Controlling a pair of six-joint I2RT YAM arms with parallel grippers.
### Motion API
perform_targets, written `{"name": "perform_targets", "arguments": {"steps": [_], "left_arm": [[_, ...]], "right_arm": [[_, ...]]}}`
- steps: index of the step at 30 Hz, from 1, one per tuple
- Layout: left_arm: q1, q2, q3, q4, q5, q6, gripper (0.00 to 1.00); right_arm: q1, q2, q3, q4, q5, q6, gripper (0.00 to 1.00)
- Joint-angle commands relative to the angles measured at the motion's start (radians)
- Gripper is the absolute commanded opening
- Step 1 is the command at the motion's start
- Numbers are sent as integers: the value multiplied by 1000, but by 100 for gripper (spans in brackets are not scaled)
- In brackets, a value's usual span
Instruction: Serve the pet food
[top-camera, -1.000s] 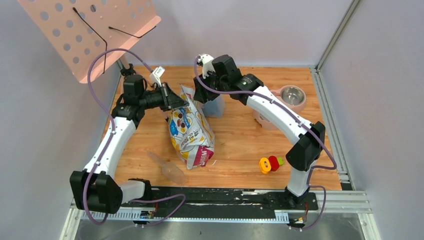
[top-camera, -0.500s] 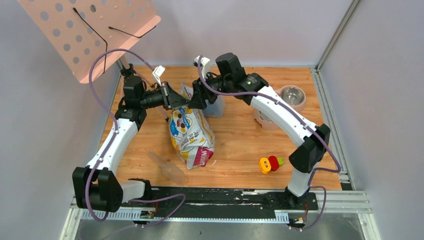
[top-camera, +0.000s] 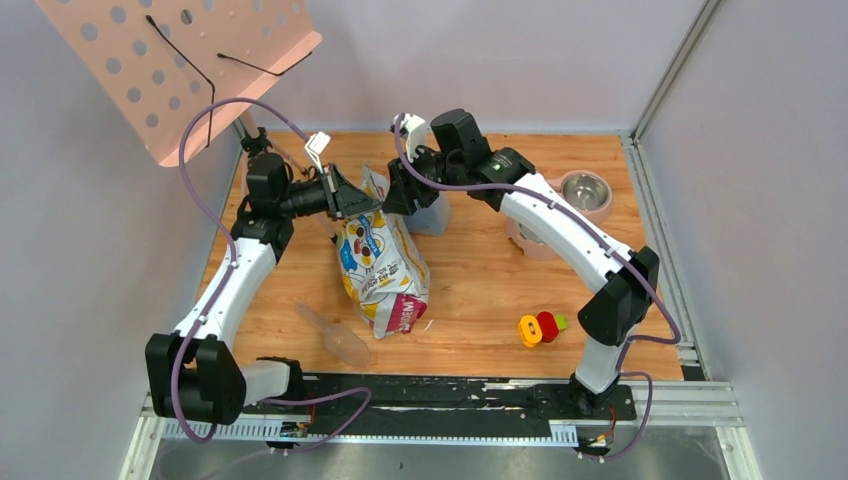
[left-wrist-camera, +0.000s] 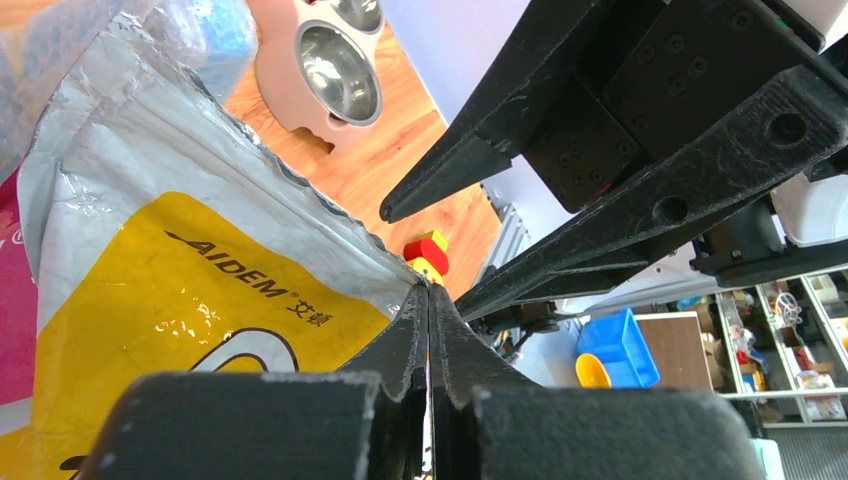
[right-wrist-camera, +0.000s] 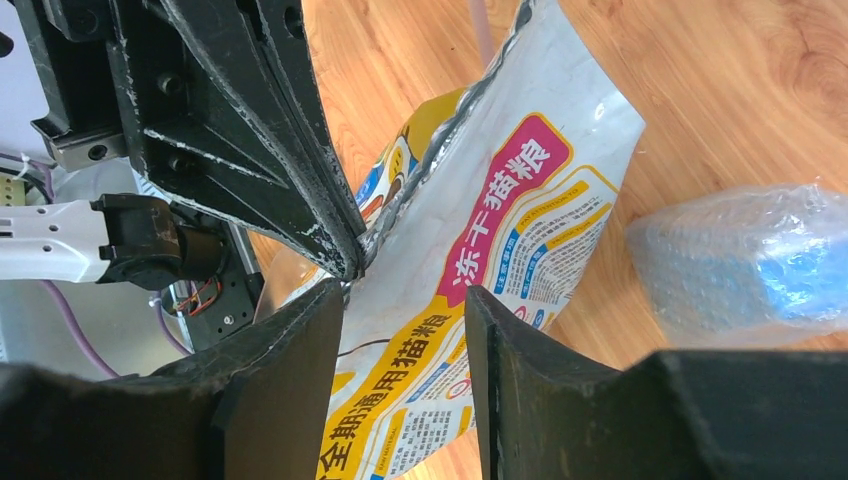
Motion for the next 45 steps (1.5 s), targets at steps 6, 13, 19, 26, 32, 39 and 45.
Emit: {"name": "perform_targets", "arguments": {"steps": [6,13,19,26,32,39,45], "left_arm": [[4,-42,5,3,36,8,0],[6,-41,18,-48,19,34,0],[10,-40,14,-64,10,39,0],[9,-40,22,-82,10,50,0],[10,-40,25,-98,-2,55,0],[9,-42,35,-145,-49,72,52],[9,-23,57,-119,-51,41,63]], "right_arm": [[2,-12,-19,6,70,-17,48],[1,-26,-24,0,246,-47,37],[1,-53,-51,-4,244,-47,36],[1,-59,-64,-4,291,-63,33],[1,-53,-46,-11,208,-63,33],[1,-49,-42,-32,163,-64,12],[0,-56,-51,-41,189,-63,2]]}}
